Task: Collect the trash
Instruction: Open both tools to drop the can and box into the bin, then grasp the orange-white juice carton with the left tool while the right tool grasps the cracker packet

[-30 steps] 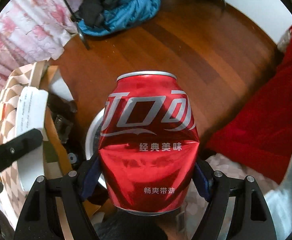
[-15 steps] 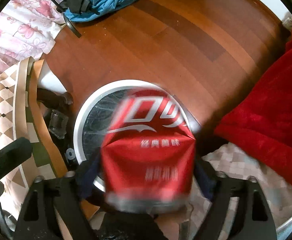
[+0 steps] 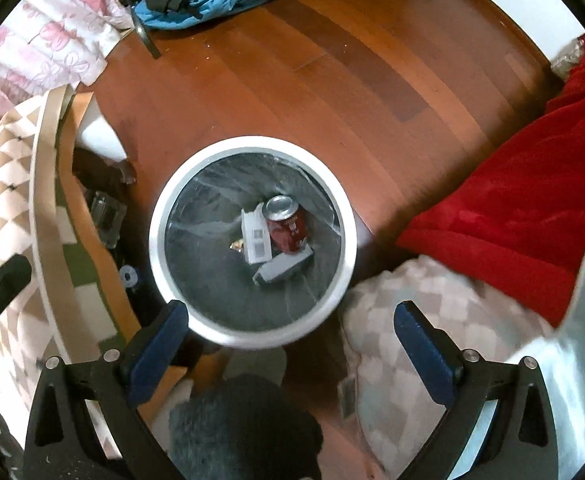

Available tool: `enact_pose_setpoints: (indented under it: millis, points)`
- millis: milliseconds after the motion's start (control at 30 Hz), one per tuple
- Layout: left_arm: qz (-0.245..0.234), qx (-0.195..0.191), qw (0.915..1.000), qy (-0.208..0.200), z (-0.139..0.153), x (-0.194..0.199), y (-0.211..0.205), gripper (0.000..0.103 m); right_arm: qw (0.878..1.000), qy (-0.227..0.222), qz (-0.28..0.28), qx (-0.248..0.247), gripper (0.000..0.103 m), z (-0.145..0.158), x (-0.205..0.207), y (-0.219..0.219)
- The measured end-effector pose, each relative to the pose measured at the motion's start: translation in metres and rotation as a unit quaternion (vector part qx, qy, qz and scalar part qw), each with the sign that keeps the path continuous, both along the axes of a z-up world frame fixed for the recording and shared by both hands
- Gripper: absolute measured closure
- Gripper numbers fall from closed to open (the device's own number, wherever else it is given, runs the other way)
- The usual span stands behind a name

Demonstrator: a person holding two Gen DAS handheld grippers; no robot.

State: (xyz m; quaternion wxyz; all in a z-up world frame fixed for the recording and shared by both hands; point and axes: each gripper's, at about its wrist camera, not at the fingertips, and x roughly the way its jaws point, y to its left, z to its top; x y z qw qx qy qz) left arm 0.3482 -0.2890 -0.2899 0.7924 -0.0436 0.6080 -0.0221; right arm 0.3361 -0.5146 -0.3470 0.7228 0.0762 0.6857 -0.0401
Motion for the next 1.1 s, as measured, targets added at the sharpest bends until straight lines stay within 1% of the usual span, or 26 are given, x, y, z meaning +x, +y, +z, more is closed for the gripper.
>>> enact_pose_setpoints:
  millis: [67, 200, 433, 567, 667, 800, 900, 1000, 1067, 1100]
  points:
    - [-0.002, 0.008, 0.9999, -0.006, 0.009, -0.007, 0.002, 0.008, 1.0, -0.003, 0.005, 0.0, 0.0, 0.01, -0.008, 0.002]
    - [-0.003, 0.011, 0.9998, -0.018, 0.028, -0.018, 0.008, 0.008, 1.0, -0.01, 0.011, -0.006, 0.0, 0.03, -0.023, 0.003]
    - [-0.008, 0.007, 0.9993, -0.037, 0.052, -0.032, 0.011, 0.008, 0.999, -0.032, 0.014, -0.002, 0.0, 0.066, -0.037, 0.002]
    - [-0.009, -0.003, 0.9986, -0.052, 0.073, -0.042, 0.015, 0.008, 0.998, -0.053, 0.02, 0.004, 0.0, 0.096, -0.046, 0.009]
    - [-0.008, -0.009, 0.9973, -0.073, 0.094, -0.049, 0.017, 0.008, 0.997, -0.074, 0.027, 0.009, 0.0, 0.122, -0.052, 0.016]
    - [-0.003, -0.007, 0.9947, -0.102, 0.12, -0.06, 0.028, 0.008, 0.993, -0.111, 0.039, 0.018, 0.0, 0.163, -0.061, 0.035]
    - [0.015, -0.002, 0.9926, -0.121, 0.141, -0.069, 0.05, 0.008, 0.988, -0.139, 0.053, 0.032, 0.0, 0.193, -0.065, 0.058]
    - [0.039, 0.0, 0.9895, -0.139, 0.154, -0.079, 0.079, 0.008, 0.984, -0.153, 0.073, 0.054, 0.0, 0.211, -0.066, 0.09]
    - [0.064, 0.008, 0.9871, -0.147, 0.158, -0.087, 0.113, 0.008, 0.981, -0.154, 0.092, 0.07, 0.0, 0.216, -0.065, 0.118]
    - [0.074, 0.015, 0.9861, -0.148, 0.157, -0.09, 0.126, 0.008, 0.98, -0.15, 0.108, 0.08, 0.0, 0.214, -0.063, 0.14]
